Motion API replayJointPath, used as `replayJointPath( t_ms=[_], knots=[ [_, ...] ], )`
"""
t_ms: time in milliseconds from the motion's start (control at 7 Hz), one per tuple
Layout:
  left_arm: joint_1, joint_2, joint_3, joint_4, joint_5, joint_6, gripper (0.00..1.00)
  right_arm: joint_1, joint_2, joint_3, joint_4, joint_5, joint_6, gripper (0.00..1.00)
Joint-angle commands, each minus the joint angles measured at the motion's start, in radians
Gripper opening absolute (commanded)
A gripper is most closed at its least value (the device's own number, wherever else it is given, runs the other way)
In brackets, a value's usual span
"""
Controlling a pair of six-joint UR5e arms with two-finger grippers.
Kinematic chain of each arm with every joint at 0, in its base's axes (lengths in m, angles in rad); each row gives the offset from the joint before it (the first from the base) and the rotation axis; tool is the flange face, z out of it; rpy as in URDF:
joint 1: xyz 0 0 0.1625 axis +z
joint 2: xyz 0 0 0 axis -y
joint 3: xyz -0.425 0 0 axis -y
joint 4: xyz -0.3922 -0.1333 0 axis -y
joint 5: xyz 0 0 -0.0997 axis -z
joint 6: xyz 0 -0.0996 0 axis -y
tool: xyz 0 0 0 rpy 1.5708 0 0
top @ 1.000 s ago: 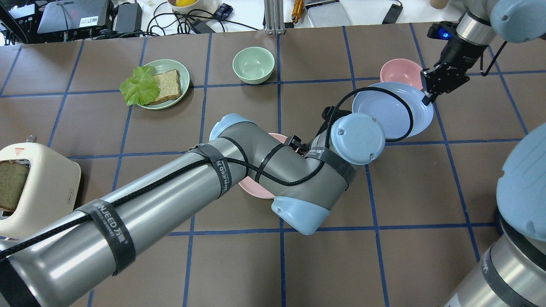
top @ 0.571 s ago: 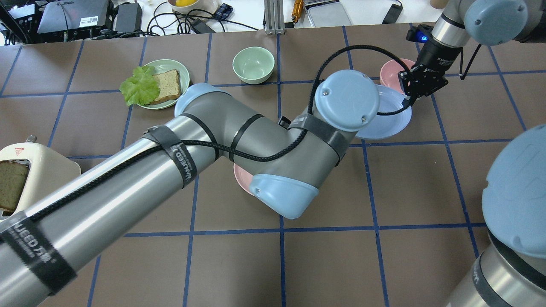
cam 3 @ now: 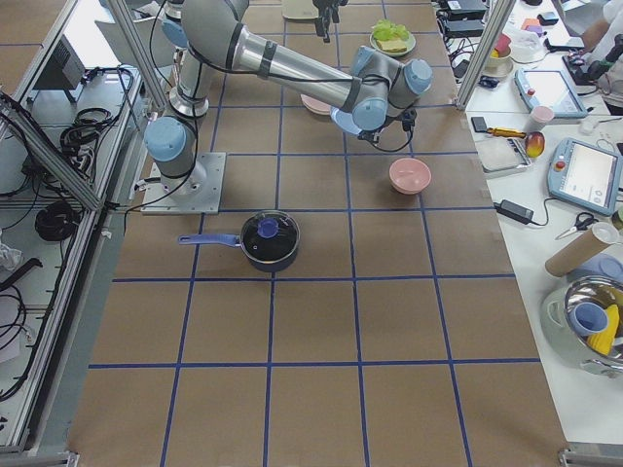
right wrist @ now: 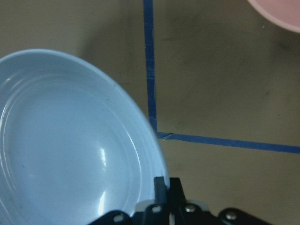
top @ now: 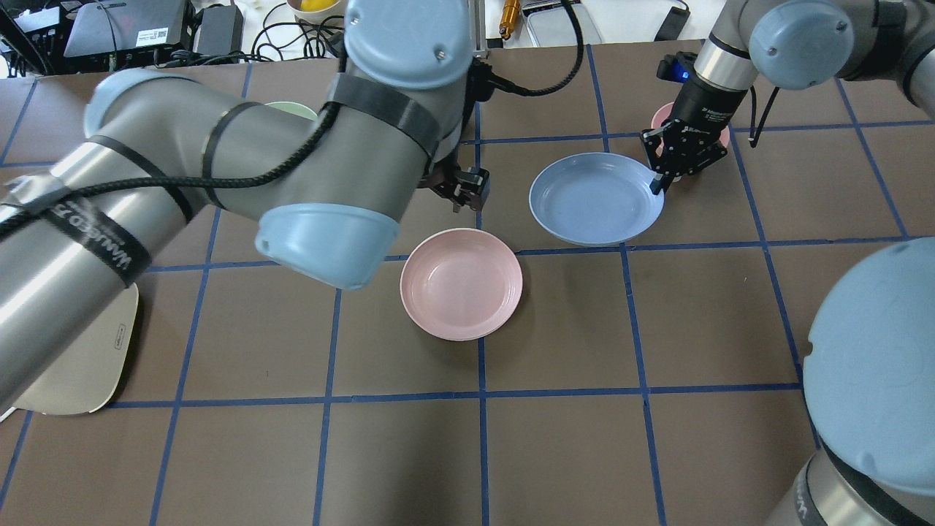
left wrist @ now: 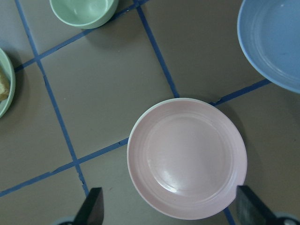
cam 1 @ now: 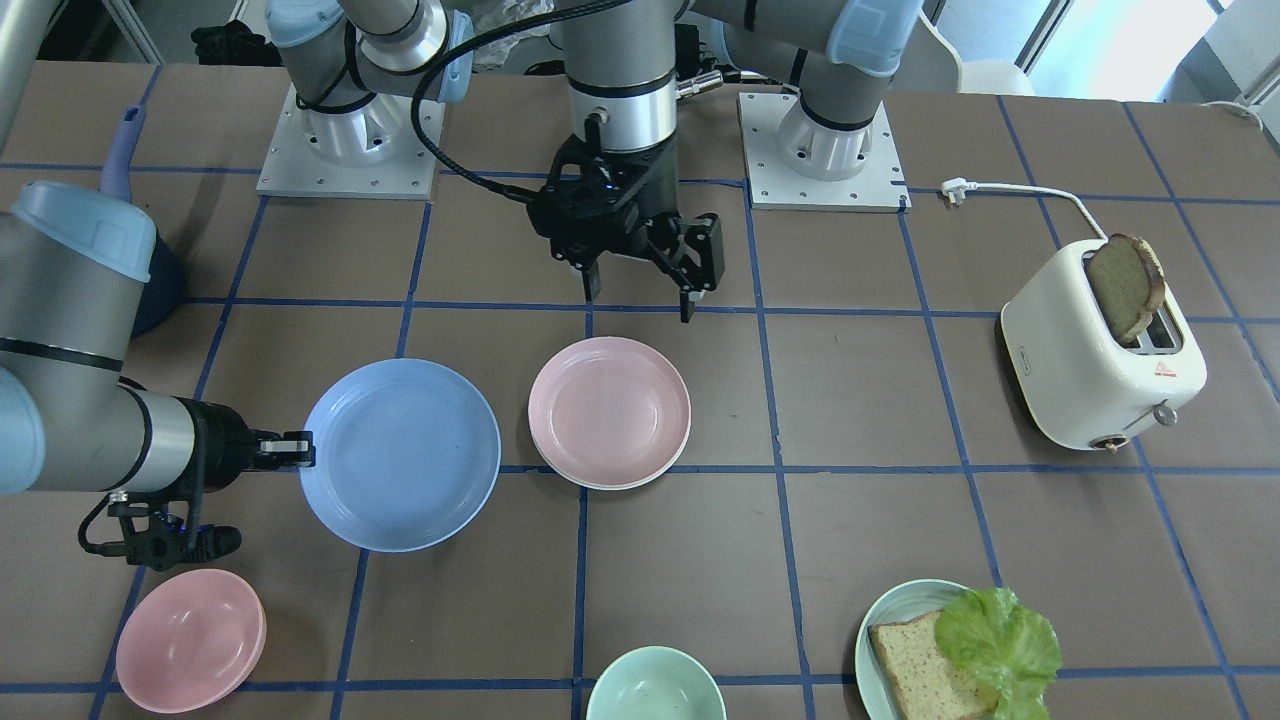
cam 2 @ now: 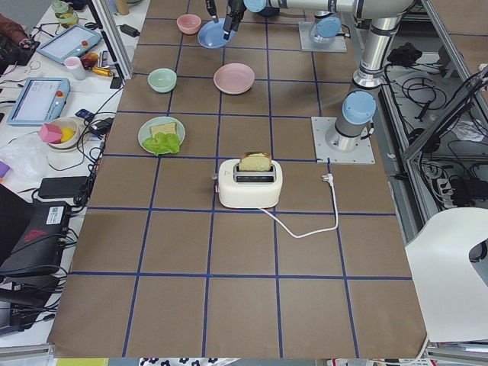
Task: Stack three plates with pink and blue
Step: 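Carry blue plate over pink plate with right gripper while left arm withdraws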
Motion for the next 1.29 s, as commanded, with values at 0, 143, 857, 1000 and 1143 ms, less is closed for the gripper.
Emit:
replayJointPath(
  t_ms=[0, 143, 857, 1000, 1143],
  knots=[
    [0.166, 0.071, -0.001, -0.059, -0.054, 0.124, 1.00, 0.095, -0.001, 0.005, -0.006, 0.022, 0.108, 0.00],
    [0.233, 0.088, -0.001, -0.085, -0.056, 0.172, 1.00, 0.144, -0.003, 0.005, -0.006, 0.028, 0.160, 0.00],
    [0.416, 0.104, 0.095, -0.296, -0.146, 0.223, 1.00, 0.293, -0.077, 0.243, -0.283, 0.026, 0.262, 0.00],
    [0.416, 0.084, 0.169, -0.411, -0.148, 0.223, 1.00, 0.304, -0.085, 0.308, -0.408, 0.026, 0.286, 0.00],
    [0.416, 0.074, 0.174, -0.432, -0.149, 0.218, 1.00, 0.321, -0.081, 0.324, -0.458, 0.026, 0.314, 0.00]
  ],
)
